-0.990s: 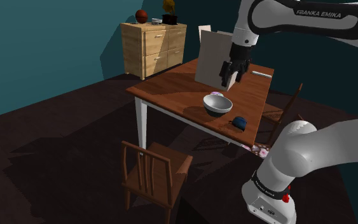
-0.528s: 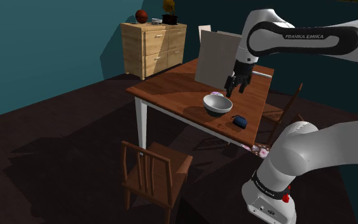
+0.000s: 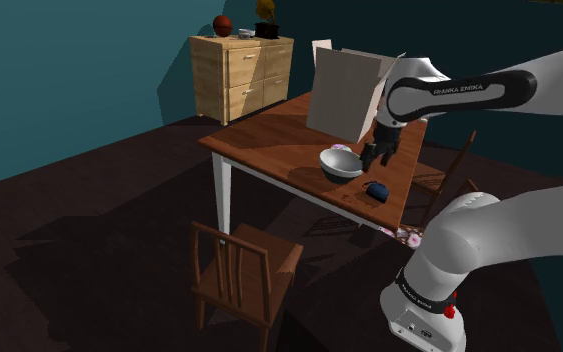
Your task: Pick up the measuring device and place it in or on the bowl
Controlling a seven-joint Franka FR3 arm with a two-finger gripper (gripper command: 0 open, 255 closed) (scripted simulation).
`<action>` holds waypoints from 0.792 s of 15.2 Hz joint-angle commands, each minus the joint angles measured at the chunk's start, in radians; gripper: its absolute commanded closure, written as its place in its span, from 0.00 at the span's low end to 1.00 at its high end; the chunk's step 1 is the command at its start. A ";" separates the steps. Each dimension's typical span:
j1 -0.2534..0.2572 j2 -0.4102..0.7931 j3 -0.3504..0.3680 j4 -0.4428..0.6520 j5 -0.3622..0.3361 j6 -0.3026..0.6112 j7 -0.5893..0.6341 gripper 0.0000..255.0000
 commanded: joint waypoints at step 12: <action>-0.055 0.291 -0.246 -0.074 -0.099 0.376 -0.132 0.00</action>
